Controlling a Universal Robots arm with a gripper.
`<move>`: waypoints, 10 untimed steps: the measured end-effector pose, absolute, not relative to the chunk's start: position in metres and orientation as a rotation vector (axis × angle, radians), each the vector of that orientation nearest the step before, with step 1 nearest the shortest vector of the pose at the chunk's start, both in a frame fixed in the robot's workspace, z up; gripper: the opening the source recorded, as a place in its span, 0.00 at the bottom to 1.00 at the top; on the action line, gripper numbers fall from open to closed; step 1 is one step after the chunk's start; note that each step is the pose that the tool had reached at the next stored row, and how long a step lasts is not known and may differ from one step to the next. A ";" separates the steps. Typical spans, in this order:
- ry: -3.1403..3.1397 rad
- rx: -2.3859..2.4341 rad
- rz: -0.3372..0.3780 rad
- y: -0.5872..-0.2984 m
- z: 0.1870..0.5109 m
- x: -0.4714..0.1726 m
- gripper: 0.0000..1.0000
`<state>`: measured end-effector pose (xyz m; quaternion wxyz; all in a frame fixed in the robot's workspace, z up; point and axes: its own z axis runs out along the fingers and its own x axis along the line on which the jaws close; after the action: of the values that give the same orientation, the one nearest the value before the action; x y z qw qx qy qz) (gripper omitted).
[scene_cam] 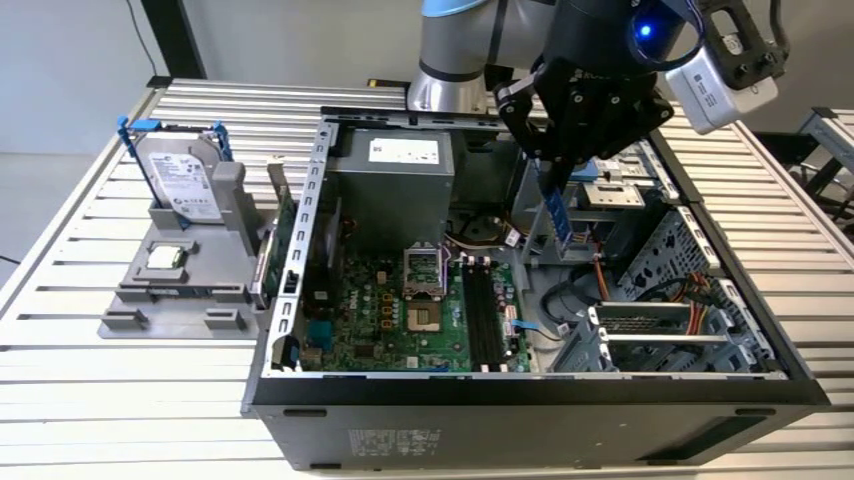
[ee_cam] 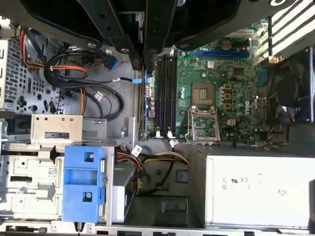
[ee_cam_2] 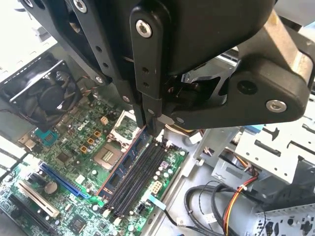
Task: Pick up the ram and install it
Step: 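Insert the ram into the slot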
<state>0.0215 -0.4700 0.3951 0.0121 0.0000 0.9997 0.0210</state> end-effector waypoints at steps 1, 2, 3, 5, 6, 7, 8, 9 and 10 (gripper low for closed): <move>3.117 0.000 0.065 -0.470 0.395 0.021 0.00; 3.117 0.000 0.066 -0.470 0.395 0.021 0.00; 3.117 0.000 0.066 -0.470 0.394 0.022 0.00; 3.117 0.000 0.066 -0.470 0.393 0.021 0.00; 3.117 0.000 0.065 -0.470 0.391 0.021 0.00; 3.117 0.000 0.065 -0.470 0.390 0.021 0.00; 3.116 0.000 0.065 -0.470 0.388 0.021 0.00; 3.116 0.001 0.065 -0.470 0.387 0.021 0.00; 3.116 0.002 0.066 -0.470 0.385 0.021 0.00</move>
<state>0.0215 -0.4700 0.3850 0.0126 0.0006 0.9997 0.0210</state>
